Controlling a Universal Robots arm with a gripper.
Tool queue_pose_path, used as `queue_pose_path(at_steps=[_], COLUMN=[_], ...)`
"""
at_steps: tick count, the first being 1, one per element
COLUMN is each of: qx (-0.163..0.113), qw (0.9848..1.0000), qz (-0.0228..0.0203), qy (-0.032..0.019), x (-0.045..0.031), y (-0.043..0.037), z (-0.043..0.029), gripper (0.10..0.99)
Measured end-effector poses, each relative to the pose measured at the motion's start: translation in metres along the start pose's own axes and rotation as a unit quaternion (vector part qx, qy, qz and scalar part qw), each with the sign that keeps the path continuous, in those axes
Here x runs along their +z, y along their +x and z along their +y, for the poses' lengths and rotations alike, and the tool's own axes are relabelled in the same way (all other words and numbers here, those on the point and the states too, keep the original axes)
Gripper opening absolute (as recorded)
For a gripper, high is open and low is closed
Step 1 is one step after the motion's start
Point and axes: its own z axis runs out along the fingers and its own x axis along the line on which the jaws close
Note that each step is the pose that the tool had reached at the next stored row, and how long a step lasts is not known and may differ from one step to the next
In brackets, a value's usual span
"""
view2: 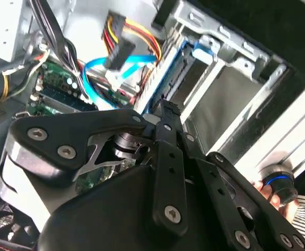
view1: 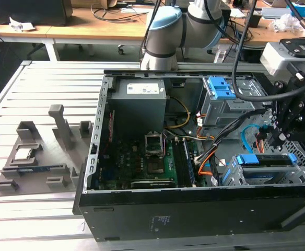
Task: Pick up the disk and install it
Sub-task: 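Insert the first disk wire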
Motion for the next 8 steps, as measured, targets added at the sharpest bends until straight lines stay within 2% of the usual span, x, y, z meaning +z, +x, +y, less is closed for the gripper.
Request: queue_pose_path(at_steps=[1, 2, 3, 5, 8], qx=[0.000, 0.000, 0.000, 0.000, 0.000], qw=[1.0000, 1.0000, 1.0000, 1.0000, 1.0000], qz=[0.0002, 0.0006, 0.0005, 0.0005, 0.0009], qy=[0.0000, -0.0002, -0.0003, -0.0003, -0.0003], x=[0.0002, 0.0004, 0.0007, 0.0013, 0.0022], y=[-0.0040, -0.0131, -0.0194, -0.0255, -0.0267], z=[-0.0047, -0.0143, -0.0174, -0.0202, -0.0206], gripper=[0.106, 0.106, 0.106, 0.106, 0.106])
